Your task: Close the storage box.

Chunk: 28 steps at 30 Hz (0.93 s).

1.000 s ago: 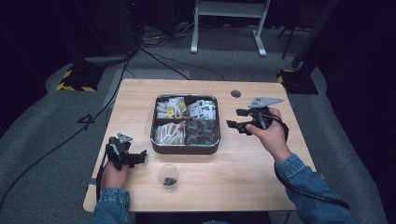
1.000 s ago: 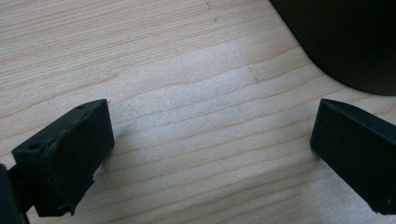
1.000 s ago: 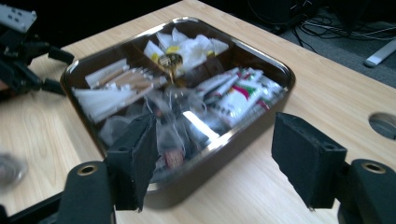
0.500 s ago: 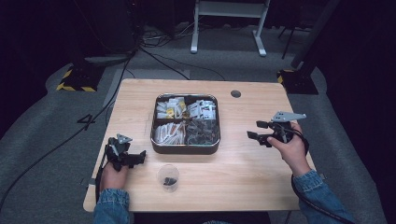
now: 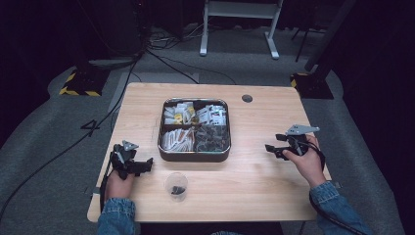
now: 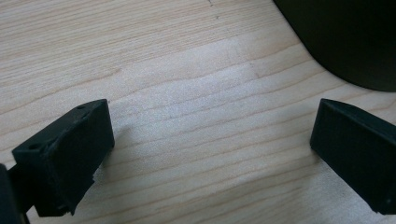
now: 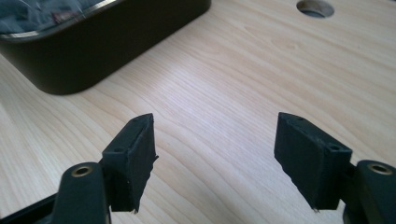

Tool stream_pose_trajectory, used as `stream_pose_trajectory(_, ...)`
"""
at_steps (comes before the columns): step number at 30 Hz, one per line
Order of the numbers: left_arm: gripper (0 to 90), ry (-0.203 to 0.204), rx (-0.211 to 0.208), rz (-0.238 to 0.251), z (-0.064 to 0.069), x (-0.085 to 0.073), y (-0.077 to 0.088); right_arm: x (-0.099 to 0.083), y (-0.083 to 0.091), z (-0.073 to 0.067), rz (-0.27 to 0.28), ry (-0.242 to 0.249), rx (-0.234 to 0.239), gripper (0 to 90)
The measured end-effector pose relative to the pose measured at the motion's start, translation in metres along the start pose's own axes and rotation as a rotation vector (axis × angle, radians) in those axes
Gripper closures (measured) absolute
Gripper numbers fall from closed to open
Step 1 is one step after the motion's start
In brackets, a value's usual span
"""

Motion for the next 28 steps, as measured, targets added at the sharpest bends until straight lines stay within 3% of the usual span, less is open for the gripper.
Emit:
stream_pose_trajectory(5, 0.0, 0.0, 0.0, 0.0, 0.0, 0.0, 0.0, -0.015, -0.002, 0.011, -0.019, -0.012, -0.019, 28.7)
stream_pose_trajectory(10, 0.1, 0.0, 0.0, 0.0, 0.0, 0.0, 0.0, -0.033, -0.005, 0.02, -0.028, -0.057, -0.017, 26.5)
stream_pose_trajectory(16, 0.1, -0.001, -0.002, 0.0, 0.0, 0.0, 0.0, -0.043, -0.005, 0.023, -0.028, -0.059, -0.02, 20.8)
stream_pose_trajectory(19, 0.1, -0.006, -0.003, 0.001, 0.0, 0.001, -0.001, -0.049, -0.008, 0.024, -0.052, -0.063, -0.023, 15.9)
stream_pose_trajectory(28, 0.1, -0.004, -0.003, 0.0, 0.001, 0.001, 0.0, -0.053, -0.008, 0.022, -0.066, -0.033, -0.044, 14.3)
Point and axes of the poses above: each handheld gripper's, and its own axes: y roughly backward along the jaws, x roughly out of its top, z roughly to its right, the point moved 2 cm from there along -y, roughly forward along the jaws, and after that the axes turned 13 degrees about x, right-handed, at the moved point
